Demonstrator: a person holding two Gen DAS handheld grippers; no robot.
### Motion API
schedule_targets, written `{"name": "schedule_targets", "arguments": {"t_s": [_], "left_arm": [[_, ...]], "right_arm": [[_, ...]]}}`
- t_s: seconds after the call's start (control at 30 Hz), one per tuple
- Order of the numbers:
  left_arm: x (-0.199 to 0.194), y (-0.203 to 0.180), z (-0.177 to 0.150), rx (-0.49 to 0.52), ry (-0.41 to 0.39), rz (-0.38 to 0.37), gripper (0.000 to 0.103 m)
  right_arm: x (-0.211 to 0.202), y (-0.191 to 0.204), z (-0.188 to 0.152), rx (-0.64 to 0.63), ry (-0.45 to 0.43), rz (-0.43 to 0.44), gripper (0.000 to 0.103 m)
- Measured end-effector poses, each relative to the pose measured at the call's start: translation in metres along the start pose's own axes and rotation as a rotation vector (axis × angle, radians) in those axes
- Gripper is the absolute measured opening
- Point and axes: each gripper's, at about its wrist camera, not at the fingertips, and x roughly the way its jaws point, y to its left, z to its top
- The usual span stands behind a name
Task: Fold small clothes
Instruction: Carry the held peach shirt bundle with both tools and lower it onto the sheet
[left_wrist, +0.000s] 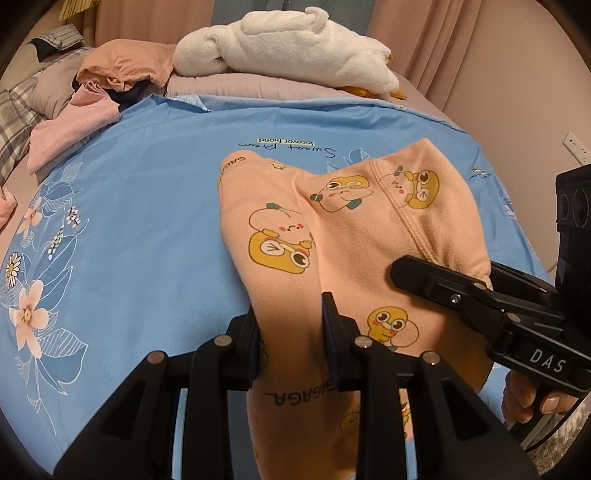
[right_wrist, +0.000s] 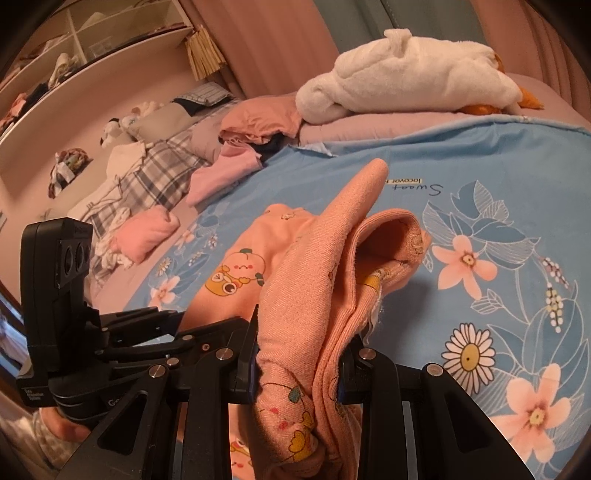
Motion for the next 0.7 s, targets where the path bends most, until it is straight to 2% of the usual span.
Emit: {"name": "schedule_targets", "arguments": {"t_s": [0.7], "left_arm": [[0.041, 0.019, 0.011, -0.010, 0.053, 0.017, 0.028]], "right_arm": [[0.036, -0.016, 0.003, 0.029, 0.043, -0.015, 0.031]]}}
